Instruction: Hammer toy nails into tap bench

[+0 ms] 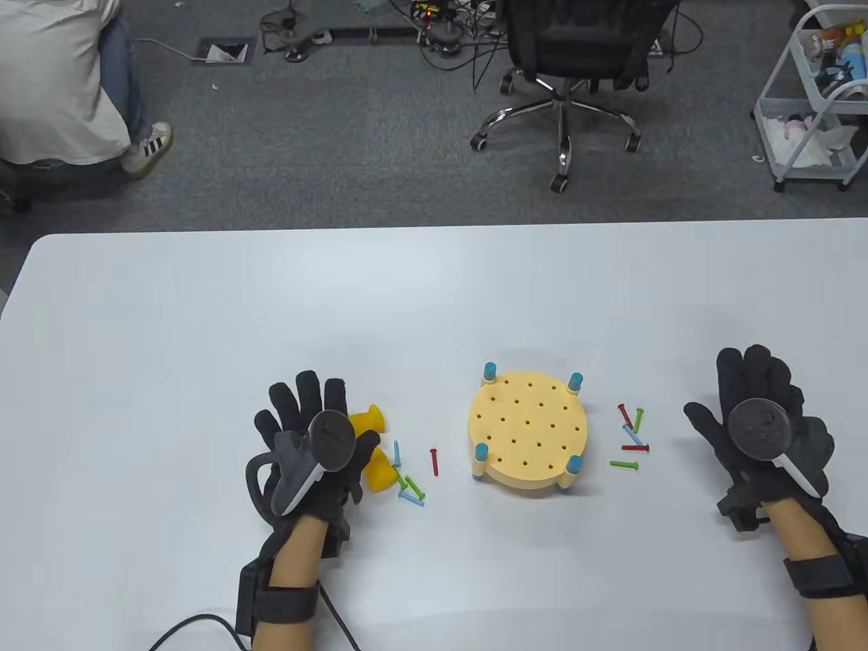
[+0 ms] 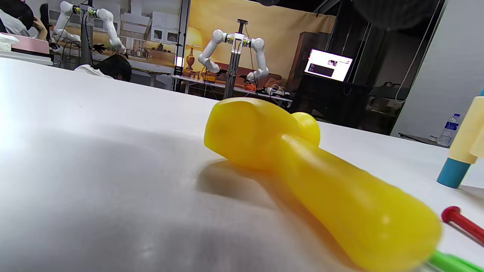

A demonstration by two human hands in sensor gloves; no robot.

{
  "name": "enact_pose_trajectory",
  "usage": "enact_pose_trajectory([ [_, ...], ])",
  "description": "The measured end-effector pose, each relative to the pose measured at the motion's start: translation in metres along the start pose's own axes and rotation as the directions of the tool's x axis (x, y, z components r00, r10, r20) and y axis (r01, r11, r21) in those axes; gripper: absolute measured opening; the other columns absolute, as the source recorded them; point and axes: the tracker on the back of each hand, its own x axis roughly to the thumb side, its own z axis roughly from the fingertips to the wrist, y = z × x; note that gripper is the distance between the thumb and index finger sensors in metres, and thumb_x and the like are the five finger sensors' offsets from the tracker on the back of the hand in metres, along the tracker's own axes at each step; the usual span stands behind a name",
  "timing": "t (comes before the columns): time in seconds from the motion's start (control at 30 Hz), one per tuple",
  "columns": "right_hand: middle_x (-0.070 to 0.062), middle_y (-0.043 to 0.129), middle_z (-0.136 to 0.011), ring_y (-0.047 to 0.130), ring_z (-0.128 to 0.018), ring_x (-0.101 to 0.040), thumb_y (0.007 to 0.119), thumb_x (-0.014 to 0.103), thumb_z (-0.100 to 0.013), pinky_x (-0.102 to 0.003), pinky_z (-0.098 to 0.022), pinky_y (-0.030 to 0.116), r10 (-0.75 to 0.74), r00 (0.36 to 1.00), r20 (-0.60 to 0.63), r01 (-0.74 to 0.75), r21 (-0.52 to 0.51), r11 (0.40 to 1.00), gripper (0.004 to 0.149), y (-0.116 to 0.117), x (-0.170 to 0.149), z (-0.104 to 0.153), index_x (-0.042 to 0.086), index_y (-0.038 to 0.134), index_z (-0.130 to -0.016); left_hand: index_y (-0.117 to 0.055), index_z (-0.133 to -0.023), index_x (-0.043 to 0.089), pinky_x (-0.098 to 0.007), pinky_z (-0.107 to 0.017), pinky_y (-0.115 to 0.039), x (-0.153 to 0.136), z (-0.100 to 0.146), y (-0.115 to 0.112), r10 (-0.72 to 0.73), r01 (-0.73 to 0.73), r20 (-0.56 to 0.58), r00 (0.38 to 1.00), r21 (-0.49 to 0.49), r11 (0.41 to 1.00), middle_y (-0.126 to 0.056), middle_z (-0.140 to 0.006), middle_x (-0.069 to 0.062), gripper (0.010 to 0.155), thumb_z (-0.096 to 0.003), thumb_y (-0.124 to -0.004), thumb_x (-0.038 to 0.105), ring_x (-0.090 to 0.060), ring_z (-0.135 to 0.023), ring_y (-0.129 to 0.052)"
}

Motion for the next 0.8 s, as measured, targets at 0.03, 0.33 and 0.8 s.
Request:
enact_pose_trajectory([
  [0.03, -0.019, 0.0, -0.115, 0.006, -0.105, -0.051, 0.044, 0.066, -0.043, -0.074, -0.069, 0.021, 0.012, 1.0, 0.003, -0.012, 0.006, 1.0, 0.089, 0.0018, 0.0003, 0.0, 0.022, 0.009, -0.112, -0.021, -0.108, 0.03, -0.072, -0.072, -0.008, 0.0009, 0.0003, 0.0003, -0.003, 0.003, 0.004, 1.0, 0.003, 1.0, -0.002, -0.118, -0.007, 0.087, -0.0383, -0.063, 0.062, -0.048, -0.107, -0.001],
  [0.33, -0.019, 0.0, -0.115, 0.006, -0.105, -0.051, 0.044, 0.066, -0.043, -0.074, -0.069, 0.021, 0.007, 1.0, 0.007, -0.007, 0.009, 1.0, 0.089, 0.0016, 0.001, -0.0002, 0.022, 0.009, -0.112, -0.02, -0.107, 0.03, -0.072, -0.072, -0.009, 0.0035, 0.0007, 0.0024, 0.001, -0.001, 0.023, 1.0, 0.015, 1.0, -0.003, -0.118, -0.007, 0.088, -0.0383, -0.063, 0.062, -0.048, -0.107, -0.002],
  [0.8, -0.02, 0.0, -0.114, 0.006, -0.105, -0.051, 0.044, 0.066, -0.043, -0.074, -0.068, 0.021, 0.07, 0.997, 0.038, -0.072, 0.037, 0.997, 0.089, 0.0104, 0.0071, 0.0017, 0.022, 0.009, -0.112, -0.02, -0.107, 0.029, -0.072, -0.073, -0.01, 0.0021, 0.0028, 0.0037, -0.034, 0.034, 0.006, 0.999, 0.022, 0.999, -0.003, -0.118, -0.007, 0.088, -0.0383, -0.063, 0.062, -0.048, -0.107, -0.003],
])
